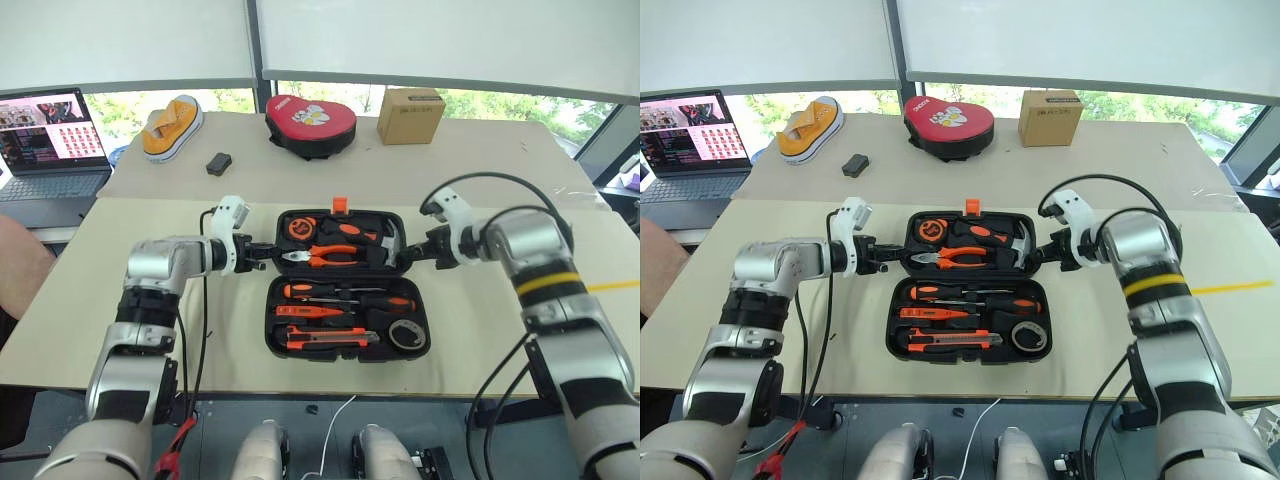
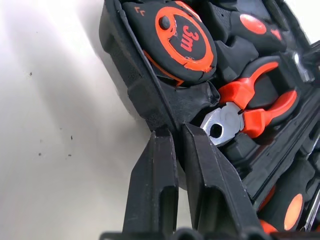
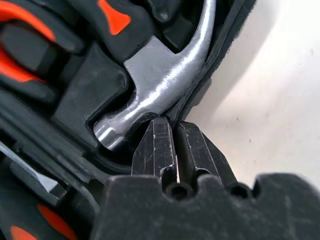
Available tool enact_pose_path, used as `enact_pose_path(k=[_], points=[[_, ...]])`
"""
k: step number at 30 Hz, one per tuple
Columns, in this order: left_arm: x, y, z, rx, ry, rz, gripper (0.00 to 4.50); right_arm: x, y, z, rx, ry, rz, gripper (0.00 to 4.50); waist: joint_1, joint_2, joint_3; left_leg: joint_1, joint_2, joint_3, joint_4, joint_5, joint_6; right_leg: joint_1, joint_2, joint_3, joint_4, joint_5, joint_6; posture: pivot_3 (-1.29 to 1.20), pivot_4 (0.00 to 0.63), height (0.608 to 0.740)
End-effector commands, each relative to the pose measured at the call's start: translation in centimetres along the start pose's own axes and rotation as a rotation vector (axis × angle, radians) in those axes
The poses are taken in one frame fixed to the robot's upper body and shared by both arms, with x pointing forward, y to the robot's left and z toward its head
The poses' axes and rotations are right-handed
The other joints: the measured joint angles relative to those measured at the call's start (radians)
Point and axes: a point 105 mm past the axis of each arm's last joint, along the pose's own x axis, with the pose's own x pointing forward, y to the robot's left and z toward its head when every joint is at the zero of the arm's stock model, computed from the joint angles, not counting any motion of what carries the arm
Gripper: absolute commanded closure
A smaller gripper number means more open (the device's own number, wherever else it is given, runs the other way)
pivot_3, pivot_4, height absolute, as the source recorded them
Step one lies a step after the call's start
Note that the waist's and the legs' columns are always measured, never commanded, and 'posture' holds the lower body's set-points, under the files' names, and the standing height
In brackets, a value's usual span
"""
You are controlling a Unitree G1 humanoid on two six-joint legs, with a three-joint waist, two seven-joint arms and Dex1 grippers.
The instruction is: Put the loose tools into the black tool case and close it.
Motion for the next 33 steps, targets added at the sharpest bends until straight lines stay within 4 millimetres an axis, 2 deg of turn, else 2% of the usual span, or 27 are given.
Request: enact_pose_path(k=[1,3,7,12,15,18,19,20,21,23,27,30,33], points=[[-1.7,-1.2,3.3,0.178,-0.224,-0.038,4.46,-1.9,1.0,3.3,-0.293,-0.209,-0.006,4.5,-0.002,0.0,0.0,-0.001,0.0,0.0,0.0,0.0,0.0,-0.002,0.0,0.0,0.0,0.0,0.0,0.0,0.15,0.74],[-3.2,-2.3,4.5,0.34,-0.375,-0.061,4.46,-2.9,1.2,4.0,-0.389,-0.306,-0.045,4.5,-0.002,0.0,0.001,-0.003,0.0,0.0,-0.001,0.0,-0.001,-0.003,0.0,0.0,0.0,0.0,0.0,0.0,0.15,0.74],[-5.4,-3.4,2.9,0.476,-0.446,-0.08,4.46,-5.2,2.6,3.5,-0.649,-0.496,-0.123,4.5,-0.001,0.0,0.001,-0.006,0.001,0.0,-0.001,0.0,-0.001,-0.005,0.0,0.0,-0.001,0.0,0.0,0.0,0.15,0.74],[-7.6,-4.3,-0.3,0.685,-0.48,-0.057,4.46,-6.8,4.2,-0.7,-0.86,-0.564,-0.178,4.5,0.001,0.0,0.001,-0.006,0.001,0.001,-0.002,-0.001,0.001,-0.004,-0.001,0.0,-0.005,0.0,0.0,0.0,0.15,0.74],[-8.5,-5.3,-3.7,0.826,-0.441,-0.095,4.46,-7.2,6.0,-4.3,-1.026,-0.578,-0.161,4.5,0.002,0.0,0.001,-0.005,0.001,0.001,-0.002,-0.001,0.002,-0.003,-0.001,0.0,-0.007,0.0,0.0,0.0,0.15,0.74],[-9.2,-5.1,-5.9,0.908,-0.398,-0.082,4.46,-6.8,6.5,-7.9,-1.071,-0.531,-0.108,4.5,0.0,0.0,0.001,0.001,0.002,0.002,-0.004,-0.002,0.002,0.004,-0.001,0.0,-0.01,0.0,0.0,0.0,0.15,0.74],[-9.5,-4.8,-7.1,0.914,-0.359,-0.085,3.72,-6.8,6.6,-9.0,-1.099,-0.517,-0.088,3.68,0.0,0.0,0.001,0.006,0.002,0.003,-0.004,-0.002,0.002,0.008,-0.001,0.0,-0.011,0.0,0.0,0.0,0.15,0.74],[-10.1,-4.1,-7.6,0.935,-0.335,-0.055,3.51,-7.0,6.2,-10.0,-1.138,-0.494,-0.096,3.46,-0.003,0.0,0.001,0.011,0.002,0.003,-0.005,-0.003,0.003,0.013,-0.001,0.0,-0.012,0.0,0.0,0.0,0.15,0.74],[-10.6,-3.5,-8.0,0.949,-0.312,-0.026,3.1,-7.3,5.8,-10.6,-1.16,-0.483,-0.106,3.11,-0.003,0.0,0.001,0.017,0.002,0.005,-0.008,-0.003,0.003,0.019,-0.001,0.0,-0.014,0.0,-0.001,0.0,0.15,0.74],[-11.7,-2.1,-8.1,0.935,-0.275,0.029,2.38,-8.2,5.1,-10.8,-1.173,-0.478,-0.137,2.46,-0.005,0.0,0.002,0.023,0.003,0.006,-0.011,-0.003,0.003,0.023,-0.002,0.0,-0.017,-0.001,-0.002,0.0,0.15,0.74],[-13.3,-0.4,-8.8,0.885,-0.19,0.032,2.38,-10.1,4.7,-11.2,-1.135,-0.463,-0.163,2.46,-0.007,0.0,0.001,0.025,0.004,0.005,-0.012,-0.003,0.003,0.024,-0.002,0.001,-0.015,-0.002,-0.003,0.0,0.15,0.74],[-13.4,-0.2,-8.8,0.854,-0.152,-0.009,2.38,-11.0,5.7,-12.6,-0.96,-0.416,-0.07,2.46,-0.004,0.0,0.001,0.029,0.004,0.005,-0.015,-0.003,0.003,0.028,-0.003,0.0,-0.017,-0.002,-0.002,0.0,0.15,0.74],[-12.7,-0.5,-8.2,0.842,-0.153,-0.054,2.29,-11.7,8.1,-13.5,-0.789,-0.388,0.074,3.15,0.003,0.0,0.001,0.03,0.004,0.004,-0.018,-0.003,0.003,0.03,-0.006,0.0,-0.018,-0.003,-0.002,0.0,0.15,0.74]])
